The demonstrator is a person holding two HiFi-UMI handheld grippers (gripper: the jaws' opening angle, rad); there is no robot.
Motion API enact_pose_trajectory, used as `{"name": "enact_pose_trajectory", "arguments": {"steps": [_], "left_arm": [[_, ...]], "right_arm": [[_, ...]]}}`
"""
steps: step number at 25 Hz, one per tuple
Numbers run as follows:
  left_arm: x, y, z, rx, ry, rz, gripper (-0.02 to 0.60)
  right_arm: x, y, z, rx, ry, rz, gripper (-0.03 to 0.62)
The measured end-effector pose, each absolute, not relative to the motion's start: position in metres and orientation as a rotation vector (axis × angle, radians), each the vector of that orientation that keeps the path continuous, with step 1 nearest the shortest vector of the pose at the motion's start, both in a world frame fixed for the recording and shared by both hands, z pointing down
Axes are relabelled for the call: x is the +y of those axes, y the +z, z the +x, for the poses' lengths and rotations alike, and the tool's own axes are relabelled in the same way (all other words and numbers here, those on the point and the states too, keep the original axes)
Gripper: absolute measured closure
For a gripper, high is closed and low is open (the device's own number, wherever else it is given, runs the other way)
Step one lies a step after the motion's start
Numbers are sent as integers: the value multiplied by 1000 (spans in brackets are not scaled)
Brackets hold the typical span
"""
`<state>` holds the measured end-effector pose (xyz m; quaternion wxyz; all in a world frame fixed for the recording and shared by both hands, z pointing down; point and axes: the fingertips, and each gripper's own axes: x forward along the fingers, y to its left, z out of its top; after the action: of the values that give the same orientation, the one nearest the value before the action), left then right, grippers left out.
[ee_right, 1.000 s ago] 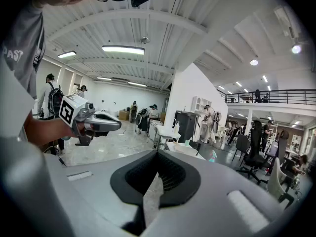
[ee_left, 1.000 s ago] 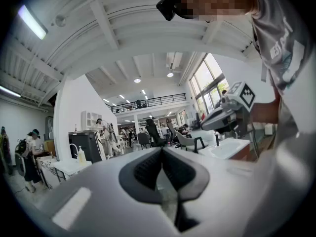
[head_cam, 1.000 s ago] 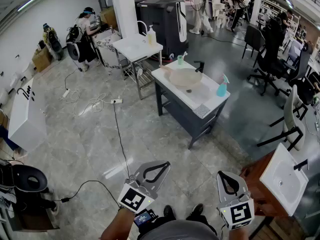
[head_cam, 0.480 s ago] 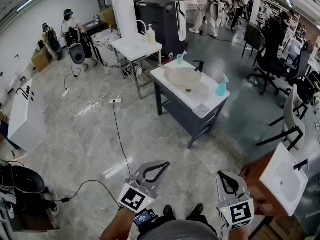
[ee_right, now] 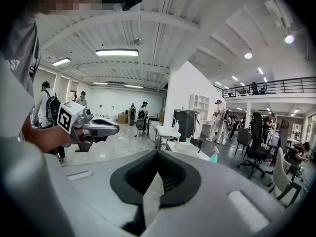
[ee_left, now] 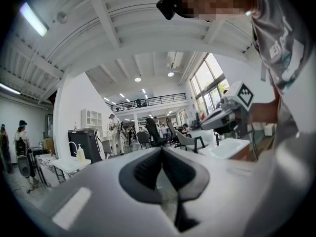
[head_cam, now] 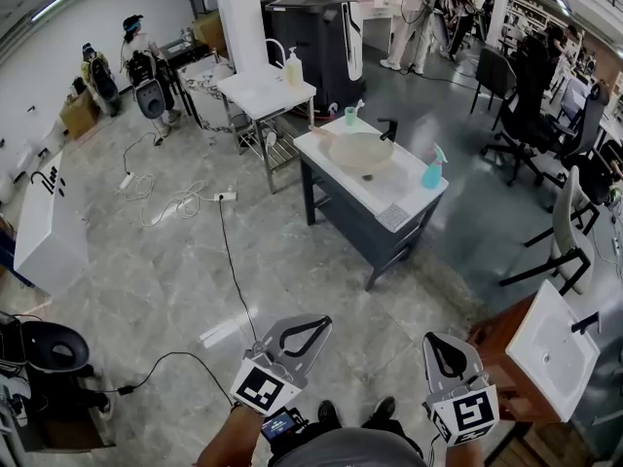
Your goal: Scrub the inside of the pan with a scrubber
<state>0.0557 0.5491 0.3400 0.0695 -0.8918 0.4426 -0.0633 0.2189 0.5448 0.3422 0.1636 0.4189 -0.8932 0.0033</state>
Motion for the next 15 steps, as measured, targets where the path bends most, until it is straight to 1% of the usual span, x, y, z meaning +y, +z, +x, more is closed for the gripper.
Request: {"name": "enact_pose_trajectory", "arguments": {"steps": [9,15], "left_arm": [[543,341,32,1352,-139,-2680,580],[529,347,29,1350,-159,-2692,580]], "right_arm": [[533,340,201,-2540,12,1207,592],[516,335,205,-2525,13,1227,592]]}}
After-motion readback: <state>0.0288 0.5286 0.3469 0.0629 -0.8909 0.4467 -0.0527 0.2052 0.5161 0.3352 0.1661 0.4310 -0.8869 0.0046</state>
